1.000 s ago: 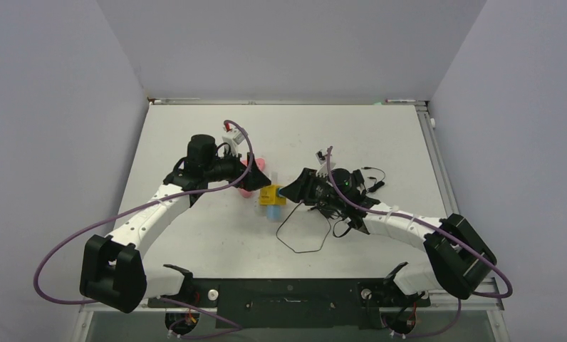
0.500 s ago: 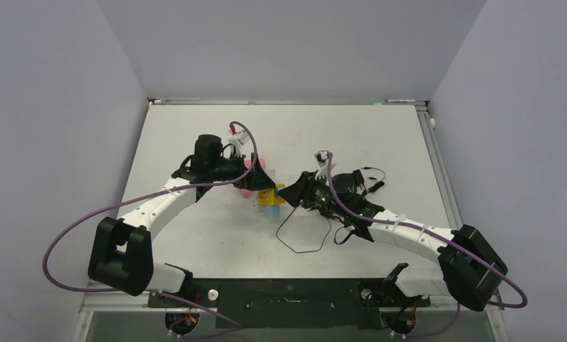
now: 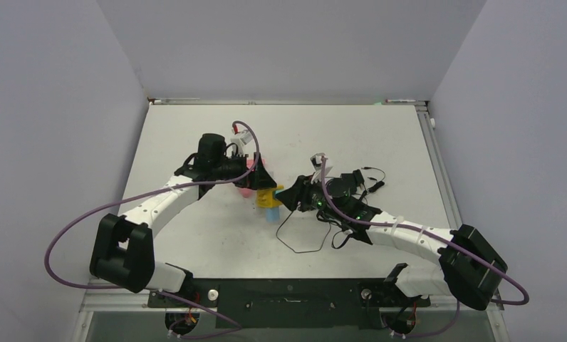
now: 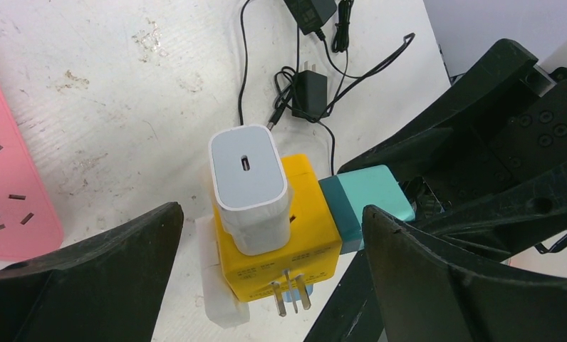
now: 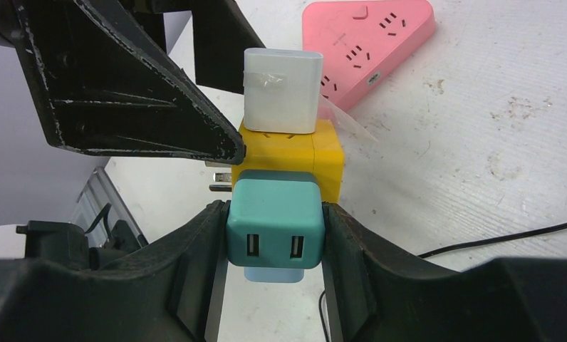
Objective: Pull the plug off the socket
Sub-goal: Remove the plug from the socket.
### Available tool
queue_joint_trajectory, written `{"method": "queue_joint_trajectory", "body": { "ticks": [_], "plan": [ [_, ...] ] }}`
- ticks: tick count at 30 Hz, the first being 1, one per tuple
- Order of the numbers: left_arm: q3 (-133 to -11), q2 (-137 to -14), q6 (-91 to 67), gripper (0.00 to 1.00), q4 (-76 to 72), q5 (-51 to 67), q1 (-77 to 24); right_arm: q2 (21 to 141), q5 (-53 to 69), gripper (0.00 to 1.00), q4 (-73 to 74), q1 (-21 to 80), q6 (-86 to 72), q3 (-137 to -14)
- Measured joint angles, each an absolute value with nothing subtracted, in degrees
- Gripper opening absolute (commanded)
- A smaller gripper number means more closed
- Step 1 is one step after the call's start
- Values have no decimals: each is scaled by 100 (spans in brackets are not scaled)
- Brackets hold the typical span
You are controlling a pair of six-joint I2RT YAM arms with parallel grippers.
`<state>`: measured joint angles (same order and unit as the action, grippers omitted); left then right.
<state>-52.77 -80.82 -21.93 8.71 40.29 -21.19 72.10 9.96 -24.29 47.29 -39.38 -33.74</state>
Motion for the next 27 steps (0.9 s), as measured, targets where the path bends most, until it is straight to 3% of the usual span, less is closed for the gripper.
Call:
{"method": "queue_joint_trajectory", "body": {
  "ticks": [14, 19, 27],
  "plan": [
    [-5430, -8296, -2093, 92, 1212, 3658, -2281, 7122, 429, 5, -2082, 4908, -3645, -3457],
    [-5470, -8348, -2086, 76, 1219, 3629, -2318, 7089, 368, 5, -2021, 4923, -3621, -3468],
    [-5470, -8394, -2196, 64, 1160, 3769, -2355, 7089, 183, 5, -1966, 4963, -3618, -3468]
  ]
}}
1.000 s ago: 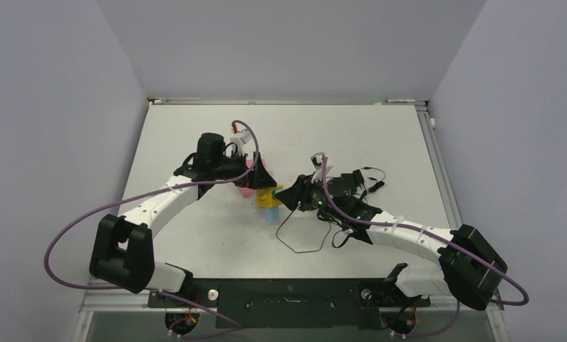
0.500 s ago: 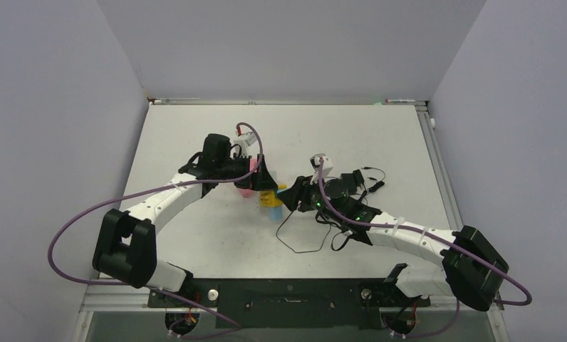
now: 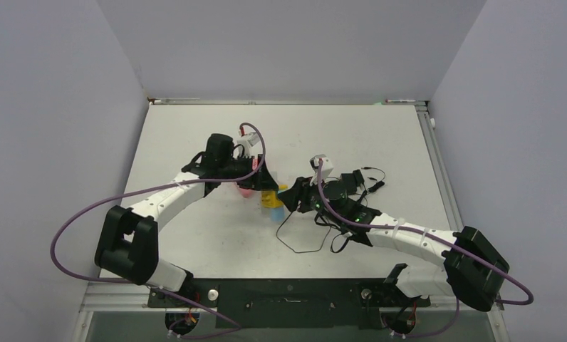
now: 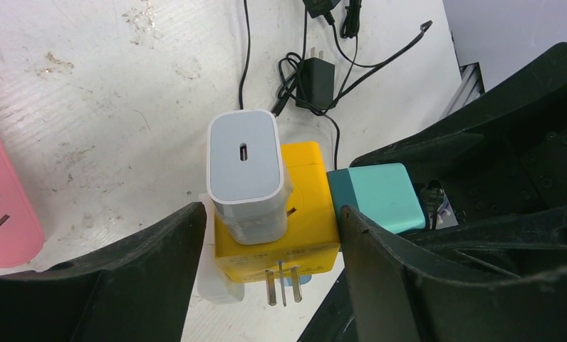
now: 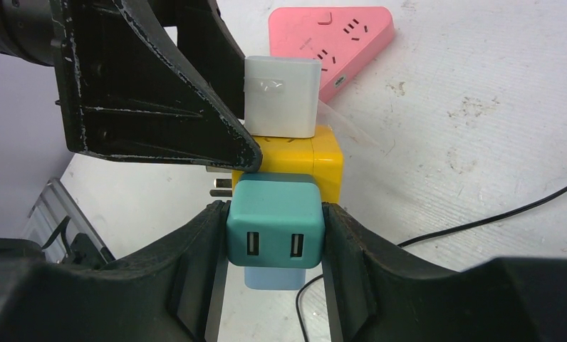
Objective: Pull the plug off the socket
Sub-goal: Remove the plug from the socket.
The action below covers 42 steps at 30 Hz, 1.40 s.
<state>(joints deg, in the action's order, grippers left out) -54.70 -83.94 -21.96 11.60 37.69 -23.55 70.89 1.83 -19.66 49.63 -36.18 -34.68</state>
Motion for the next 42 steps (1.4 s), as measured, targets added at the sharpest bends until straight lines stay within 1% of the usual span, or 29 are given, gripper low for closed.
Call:
{"method": "queue_joint_trajectory", "body": {
  "ticks": [4, 12, 16, 18, 22, 25, 26, 34, 42],
  "plan": [
    [-5470, -8471, -2287, 61, 1048, 3885, -2357, 7087, 16, 5, -1940, 5006, -3618, -3468],
    [-5470, -8571, -2296, 60, 1002, 3854, -2427, 7087, -123, 5, -1859, 5035, -3680, -3452],
    [-5498, -8731, -2180, 61, 1079, 3756, -2550, 7081, -95, 5, -1979, 5004, -3852, -3223],
    [-5518, -8825, -2130, 66, 1142, 3695, -2615, 7072, 43, 5, -2078, 4893, -3999, -3041],
    [-5522, -8873, -2032, 88, 1284, 3625, -2670, 6960, 178, 5, -2119, 4600, -4160, -2759],
    [-5524, -8853, -2049, 99, 1282, 3601, -2648, 6814, 141, 5, -2088, 4501, -4117, -2718],
    [-5524, -8825, -2071, 97, 1273, 3601, -2633, 6764, 128, 5, -2091, 4504, -4106, -2720],
    [-5408, -8119, -2200, 96, 784, 3675, -2381, 6652, -16, 5, -1940, 4552, -4117, -2821],
    [-5422, -8169, -2021, 96, 840, 3693, -2585, 6652, -110, 5, -1988, 4676, -4235, -3120]
  ]
}}
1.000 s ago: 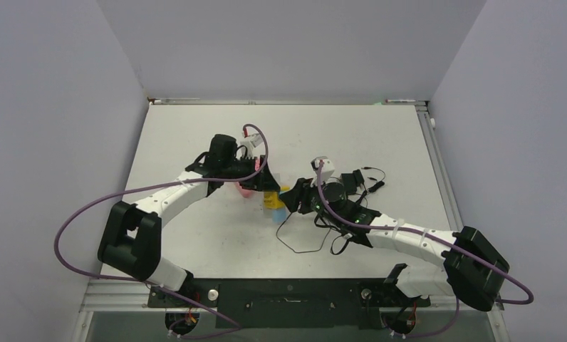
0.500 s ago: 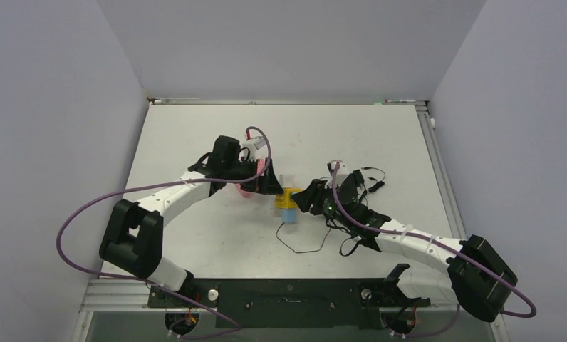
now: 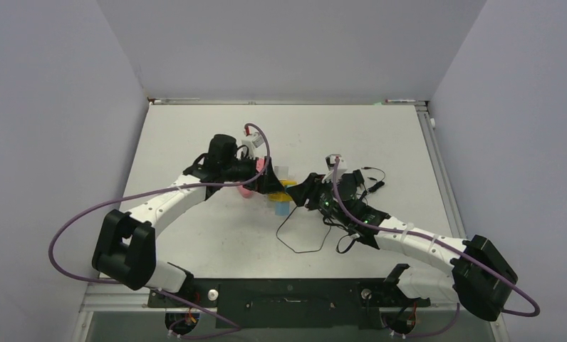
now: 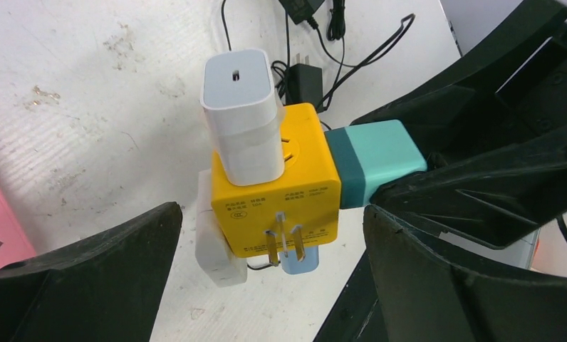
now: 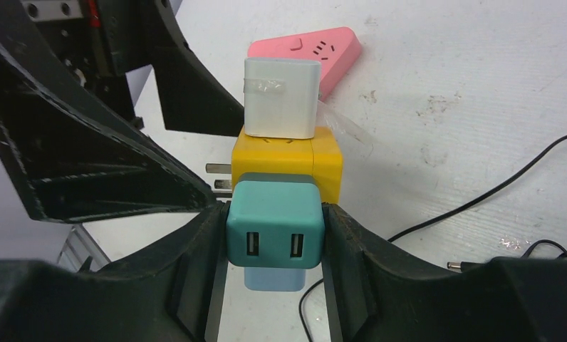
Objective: Pull the plug off the socket
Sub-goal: Remove the plug from the socket.
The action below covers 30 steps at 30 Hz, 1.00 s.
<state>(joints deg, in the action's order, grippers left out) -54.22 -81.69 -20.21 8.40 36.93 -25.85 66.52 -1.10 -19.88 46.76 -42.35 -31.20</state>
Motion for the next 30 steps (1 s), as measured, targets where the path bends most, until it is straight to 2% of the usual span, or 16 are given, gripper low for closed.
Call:
{"method": "queue_joint_trajectory", "body": {
  "ticks": [17, 19, 21, 25, 30],
  "plan": [
    [-5439, -8438, -1874, 96, 1153, 3546, -2825, 6733, -213, 5, -2010, 4775, -4456, -3306],
    [-5439, -8458, -1868, 99, 1164, 3500, -2867, 6740, -224, 5, -2008, 4783, -4462, -3334],
    [-5439, -8466, -1857, 93, 1162, 3472, -2906, 6740, -235, 5, -2012, 4794, -4466, -3350],
    [-5450, -8508, -1791, 72, 1197, 3430, -2958, 6740, -270, 5, -2005, 4810, -4464, -3352],
    [-5476, -8534, -1726, 54, 1227, 3341, -2998, 6740, -309, 5, -1964, 4810, -4462, -3354]
  ]
}}
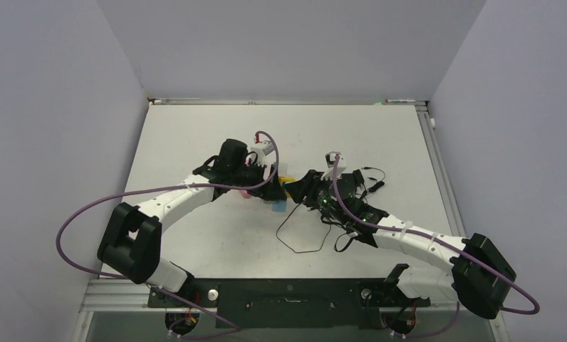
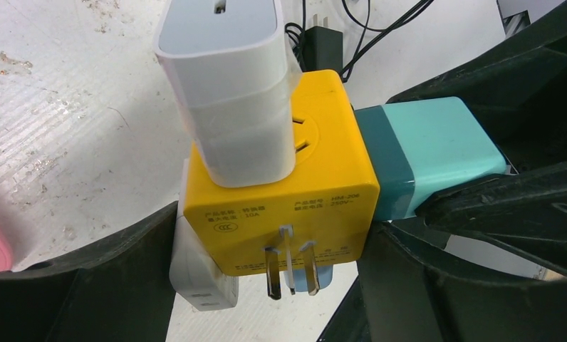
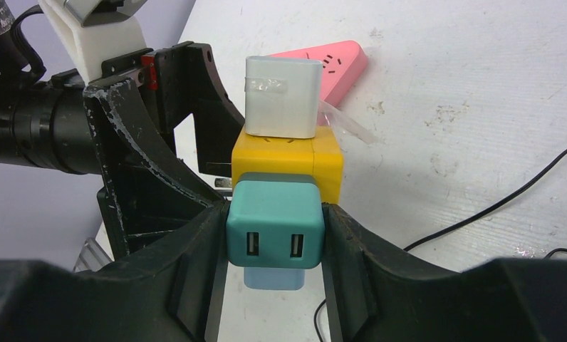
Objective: Pull the plug off the socket
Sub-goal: Remove the plug from the socket.
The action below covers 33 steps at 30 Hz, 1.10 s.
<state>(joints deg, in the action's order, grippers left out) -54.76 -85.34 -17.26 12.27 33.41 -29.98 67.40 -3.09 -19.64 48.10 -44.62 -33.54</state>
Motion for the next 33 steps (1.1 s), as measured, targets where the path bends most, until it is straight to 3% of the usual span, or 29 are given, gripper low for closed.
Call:
{"method": "queue_joint_trajectory", "body": {
  "ticks": [5, 15, 25, 33],
  "plan": [
    [-5481, -8538, -1730, 41, 1223, 3321, -3002, 6740, -270, 5, -1942, 4733, -4475, -3358],
    [-5502, -8547, -1702, 29, 1227, 3319, -3022, 6737, -263, 5, -1695, 4716, -4456, -3479],
    [-5502, -8547, -1780, 19, 1004, 3157, -3072, 6740, 1100, 5, -1647, 3905, -4770, -3479],
    [-5502, -8547, -1778, 13, 1028, 3127, -3072, 6781, 1142, 5, -1649, 3887, -4884, -3472]
  ]
}}
